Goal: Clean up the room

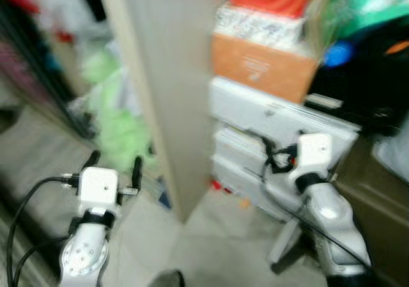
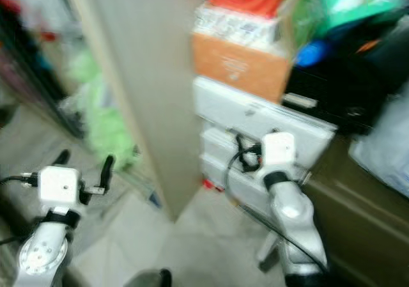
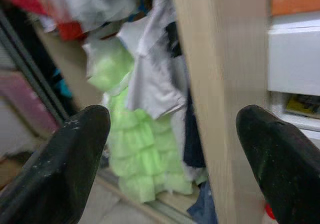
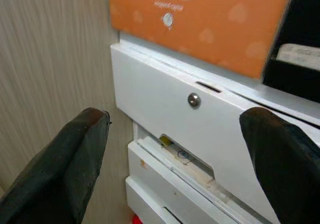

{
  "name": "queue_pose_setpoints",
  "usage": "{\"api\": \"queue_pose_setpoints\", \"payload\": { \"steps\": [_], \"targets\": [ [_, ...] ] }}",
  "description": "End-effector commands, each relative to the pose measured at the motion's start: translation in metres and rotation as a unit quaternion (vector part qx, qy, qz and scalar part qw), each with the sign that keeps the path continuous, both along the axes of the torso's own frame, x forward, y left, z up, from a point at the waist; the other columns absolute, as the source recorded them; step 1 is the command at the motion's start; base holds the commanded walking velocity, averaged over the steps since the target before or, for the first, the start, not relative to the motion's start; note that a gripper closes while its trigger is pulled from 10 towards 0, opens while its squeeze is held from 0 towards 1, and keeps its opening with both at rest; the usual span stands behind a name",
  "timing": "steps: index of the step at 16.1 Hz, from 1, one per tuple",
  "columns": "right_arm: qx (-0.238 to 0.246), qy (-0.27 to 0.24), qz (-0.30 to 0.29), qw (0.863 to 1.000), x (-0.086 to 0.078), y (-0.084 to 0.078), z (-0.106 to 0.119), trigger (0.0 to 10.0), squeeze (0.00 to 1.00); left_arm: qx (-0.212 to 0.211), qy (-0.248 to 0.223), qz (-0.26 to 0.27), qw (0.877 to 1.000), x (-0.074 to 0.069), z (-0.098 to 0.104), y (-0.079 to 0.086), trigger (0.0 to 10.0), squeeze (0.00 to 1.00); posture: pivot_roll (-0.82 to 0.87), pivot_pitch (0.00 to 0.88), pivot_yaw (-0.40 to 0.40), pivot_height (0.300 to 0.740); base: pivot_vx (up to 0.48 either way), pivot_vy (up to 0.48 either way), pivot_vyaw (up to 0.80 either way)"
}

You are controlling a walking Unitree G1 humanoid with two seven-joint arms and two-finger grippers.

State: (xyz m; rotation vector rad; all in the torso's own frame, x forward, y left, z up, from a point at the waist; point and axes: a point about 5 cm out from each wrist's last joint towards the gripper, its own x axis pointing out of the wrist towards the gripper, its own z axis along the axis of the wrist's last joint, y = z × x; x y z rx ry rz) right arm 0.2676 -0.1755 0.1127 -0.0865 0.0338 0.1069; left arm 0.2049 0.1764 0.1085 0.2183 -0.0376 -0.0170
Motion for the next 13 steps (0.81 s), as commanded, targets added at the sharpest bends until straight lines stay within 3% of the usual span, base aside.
{"api": "queue_pose_setpoints", "payload": {
  "steps": [1, 13],
  "targets": [
    [0.0, -0.008, 0.009, 1.0, 0.0039, 0.0044, 0.0043, 10.0, 0.0, 0.012, -0.006, 0.006, 1.0, 0.0023, 0.0033, 0.0047, 10.0, 0.0, -0.03, 0.051, -0.012, 0.74, 0.0, 0.0, 0.8],
    [-0.005, -0.012, 0.02, 1.0, 0.0059, 0.0077, 0.0031, 10.0, 0.0, 0.023, -0.012, 0.007, 1.0, 0.0082, 0.0046, 0.0036, 10.0, 0.0, -0.03, 0.044, -0.011, 0.74, 0.0, 0.0, 0.8]
  ]
}}
